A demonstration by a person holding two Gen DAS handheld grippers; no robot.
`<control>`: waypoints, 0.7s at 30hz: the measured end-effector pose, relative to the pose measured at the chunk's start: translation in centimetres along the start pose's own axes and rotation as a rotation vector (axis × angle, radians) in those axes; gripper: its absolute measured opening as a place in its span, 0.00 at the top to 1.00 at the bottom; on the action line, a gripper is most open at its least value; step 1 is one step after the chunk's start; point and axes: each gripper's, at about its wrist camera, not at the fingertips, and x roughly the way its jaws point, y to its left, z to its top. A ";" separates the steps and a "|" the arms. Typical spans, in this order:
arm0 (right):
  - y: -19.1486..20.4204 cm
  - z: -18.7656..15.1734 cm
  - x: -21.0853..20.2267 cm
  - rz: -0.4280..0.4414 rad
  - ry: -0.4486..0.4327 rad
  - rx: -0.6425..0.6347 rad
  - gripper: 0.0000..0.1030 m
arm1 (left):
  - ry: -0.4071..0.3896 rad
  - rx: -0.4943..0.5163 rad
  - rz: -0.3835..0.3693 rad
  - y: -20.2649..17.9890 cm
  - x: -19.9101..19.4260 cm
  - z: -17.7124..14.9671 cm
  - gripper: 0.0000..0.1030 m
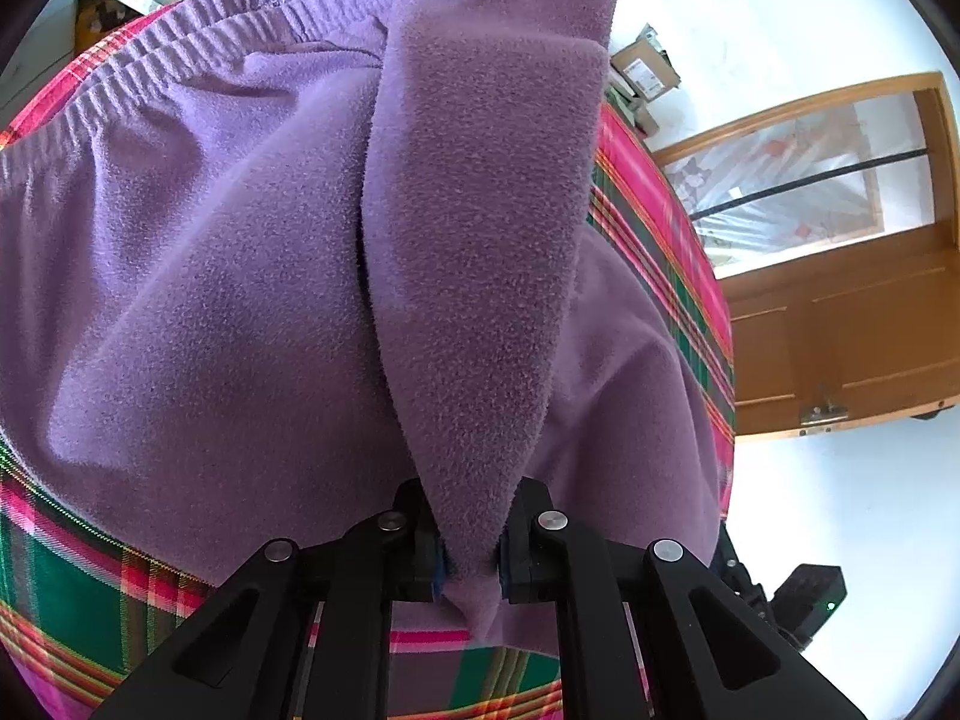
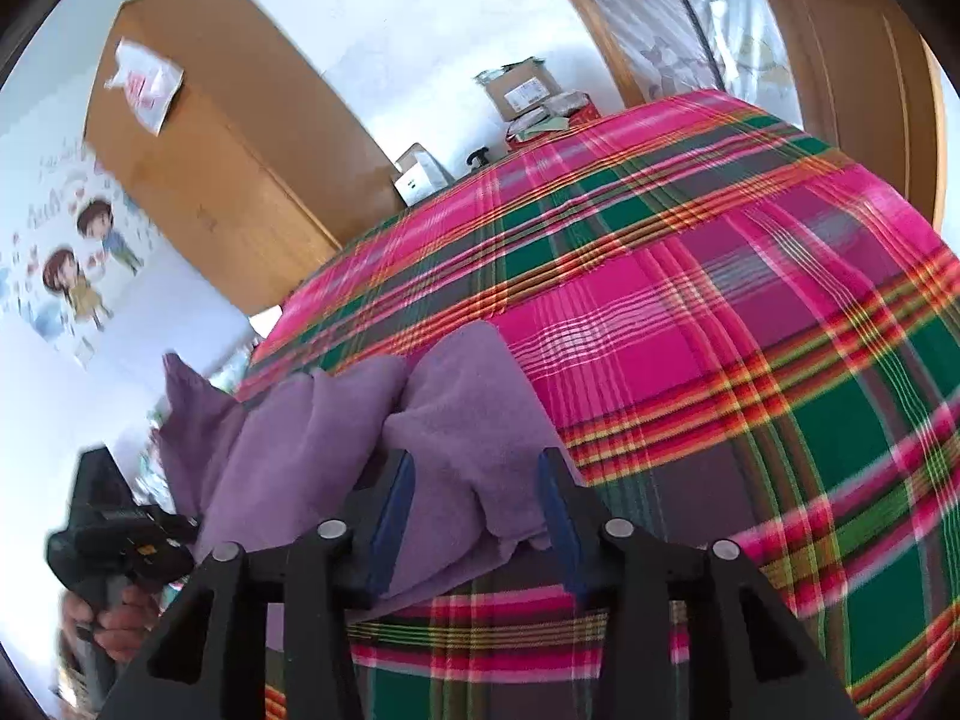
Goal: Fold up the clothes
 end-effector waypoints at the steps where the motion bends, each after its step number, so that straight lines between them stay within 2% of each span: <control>1: 0.2 0.0 0.3 -0.015 0.009 -0.013 0.57 | 0.001 0.001 0.004 -0.2 0.1 0.0 0.89; 4: 1.0 0.0 1.0 -0.047 0.017 -0.049 0.59 | 0.003 0.002 0.016 -0.7 0.5 0.1 0.89; 5: 1.1 0.0 1.2 -0.054 0.018 -0.057 0.78 | 0.003 0.002 0.019 -0.9 0.7 0.1 0.89; 6: 1.2 0.0 1.3 -0.063 0.022 -0.061 0.92 | 0.002 0.001 0.020 -1.4 1.1 0.1 0.89; 7: 1.2 0.0 1.2 -0.064 0.024 -0.059 0.94 | 0.001 0.001 0.021 -1.9 1.4 0.1 0.89; 12: 0.9 0.2 -1.2 -0.051 -0.070 -0.023 0.95 | -0.017 0.007 0.015 -5.1 4.2 -0.2 0.89; 21: -1.7 1.0 -7.8 -0.145 -0.241 0.029 0.95 | -0.043 0.039 -0.035 -6.2 2.5 -0.5 0.92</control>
